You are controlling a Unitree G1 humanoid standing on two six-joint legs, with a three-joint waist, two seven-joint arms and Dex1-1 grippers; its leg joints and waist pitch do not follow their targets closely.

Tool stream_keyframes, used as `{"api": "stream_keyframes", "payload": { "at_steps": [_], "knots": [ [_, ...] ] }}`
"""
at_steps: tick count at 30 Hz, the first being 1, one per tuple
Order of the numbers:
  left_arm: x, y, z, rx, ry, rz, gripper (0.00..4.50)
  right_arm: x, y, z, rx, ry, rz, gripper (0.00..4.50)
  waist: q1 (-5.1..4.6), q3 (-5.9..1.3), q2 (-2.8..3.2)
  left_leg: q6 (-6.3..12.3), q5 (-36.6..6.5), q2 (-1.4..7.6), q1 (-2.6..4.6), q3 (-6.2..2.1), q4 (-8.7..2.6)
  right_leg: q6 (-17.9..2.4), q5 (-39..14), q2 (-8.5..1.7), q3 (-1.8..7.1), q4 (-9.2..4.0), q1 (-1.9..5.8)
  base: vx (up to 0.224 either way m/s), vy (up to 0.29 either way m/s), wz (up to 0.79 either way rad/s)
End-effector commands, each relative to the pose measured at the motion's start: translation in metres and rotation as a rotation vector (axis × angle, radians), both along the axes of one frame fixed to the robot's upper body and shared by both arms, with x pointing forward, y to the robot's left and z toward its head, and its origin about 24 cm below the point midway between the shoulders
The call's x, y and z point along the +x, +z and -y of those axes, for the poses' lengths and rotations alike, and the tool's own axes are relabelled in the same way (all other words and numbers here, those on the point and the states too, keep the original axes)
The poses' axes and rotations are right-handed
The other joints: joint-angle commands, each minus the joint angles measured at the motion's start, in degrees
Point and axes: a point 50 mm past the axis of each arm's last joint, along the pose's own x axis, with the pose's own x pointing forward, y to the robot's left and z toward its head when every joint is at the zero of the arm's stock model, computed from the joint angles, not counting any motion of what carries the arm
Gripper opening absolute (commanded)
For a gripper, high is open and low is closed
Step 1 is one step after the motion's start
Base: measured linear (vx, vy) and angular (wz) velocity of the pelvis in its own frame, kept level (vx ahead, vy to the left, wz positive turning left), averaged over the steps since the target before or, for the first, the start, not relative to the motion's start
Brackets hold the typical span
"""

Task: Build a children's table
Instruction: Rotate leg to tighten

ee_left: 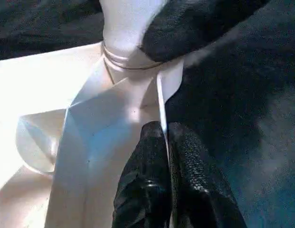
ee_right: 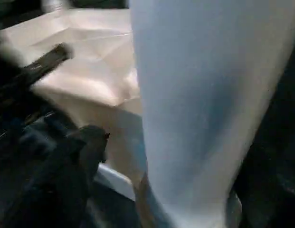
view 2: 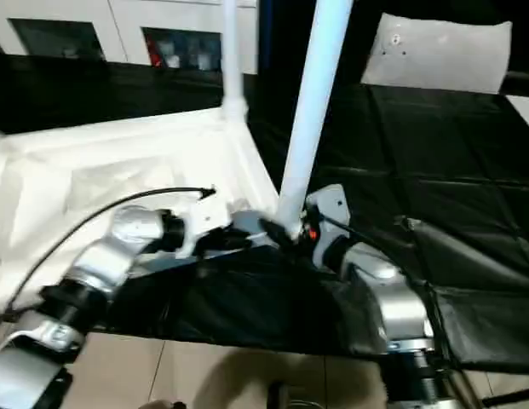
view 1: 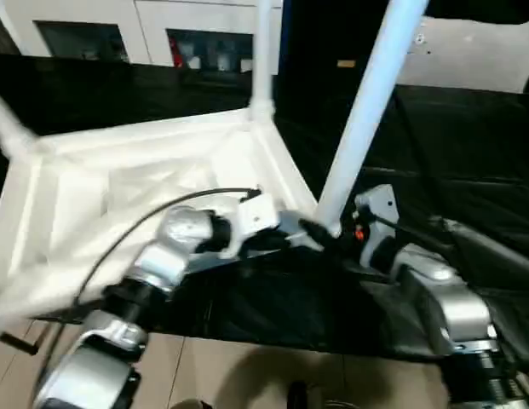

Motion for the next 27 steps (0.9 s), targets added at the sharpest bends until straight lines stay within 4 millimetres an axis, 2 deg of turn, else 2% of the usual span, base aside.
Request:
{"api": "stream_keyframes", "payload": {
  "at_steps": [1,2,5,8,10,14,17,19,22,27],
  "knots": [
    [-0.008,-0.008,0.002,0.035,-0.098,-0.043,0.0,-0.002,0.004,0.002,0.009,0.073,0.01,4.19,0.35,-3.7,-0.47,8.68,-3.5,2.6,-0.68,-0.49,-3.15,-12.01,-12.87,-4.09,3.68,-3.0,4.07,0.0,0.0,0.0],
    [-0.009,-0.008,-0.003,0.051,-0.135,-0.054,0.0,-0.004,0.005,0.007,-0.011,0.139,0.008,4.19,0.53,-3.7,-0.46,8.81,-3.41,2.76,-0.43,-0.47,-3.16,-12.44,-12.22,-3.99,3.69,-2.85,3.85,0.0,0.0,0.0],
    [-0.011,-0.008,-0.009,0.074,-0.19,-0.071,0.0,-0.007,0.007,0.013,-0.039,0.243,0.007,4.19,0.91,-3.71,-0.59,9.01,-3.15,2.76,-0.42,-0.38,-3.08,-13.06,-11.01,-4.05,3.71,-2.6,3.91,0.0,0.0,0.0],
    [-0.013,-0.007,-0.014,0.1,-0.266,-0.095,0.0,-0.013,0.01,0.022,-0.056,0.386,-0.015,4.19,1.36,-3.63,-0.94,9.09,-3.91,2.84,-0.46,-0.31,-3.09,-12.8,-12.59,-4.23,3.76,-2.78,4.02,0.0,0.0,0.0],
    [-0.014,-0.006,-0.016,0.11,-0.32,-0.111,0.0,-0.015,0.011,0.026,-0.059,0.472,-0.033,4.19,1.98,-3.61,-0.81,8.75,-3.95,2.91,-0.43,-0.23,-3.01,-12.59,-13.59,-4.23,3.72,-2.75,3.97,0.0,0.0,0.0],
    [-0.016,-0.005,-0.016,0.118,-0.373,-0.119,0.0,-0.016,0.012,0.028,-0.066,0.536,-0.046,3.9,2.37,-3.48,-0.92,7.74,-5.36,3.01,-0.55,-0.24,-3.01,-11.89,-16.49,-4.3,3.59,-2.9,3.91,0.0,0.0,0.0],
    [-0.02,-0.005,-0.013,0.127,-0.431,-0.124,0.0,-0.015,0.013,0.027,-0.07,0.574,-0.049,3.65,2.8,-3.31,-0.88,6.21,-7.0,3.14,-0.3,-0.21,-3.1,-10.95,-19.76,-4.37,3.65,-3.31,3.61,0.0,0.0,0.0],
    [-0.022,-0.006,-0.011,0.131,-0.455,-0.128,0.0,-0.015,0.012,0.026,-0.067,0.587,-0.057,3.44,3.18,-3.31,-0.99,5.54,-7.3,3.26,-0.06,-0.11,-3.17,-11.18,-18.98,-4.33,3.68,-3.15,3.49,0.0,0.0,0.0],
    [-0.024,-0.006,-0.01,0.135,-0.474,-0.132,0.0,-0.016,0.012,0.025,-0.066,0.608,-0.063,3.17,3.3,-3.39,-0.98,5.31,-6.85,3.3,-0.21,-0.11,-3.18,-11.52,-17.74,-4.4,3.66,-2.9,3.67,0.0,0.0,0.0],
    [-0.026,-0.008,-0.01,0.147,-0.51,-0.141,0.0,-0.019,0.01,0.023,-0.062,0.674,-0.089,2.79,3.45,-3.47,-1.09,6.05,-5.52,3.25,-0.44,-0.08,-3.05,-12.03,-15.39,-4.43,3.66,-2.58,3.83,0.0,0.0,0.0]
  ]
}}
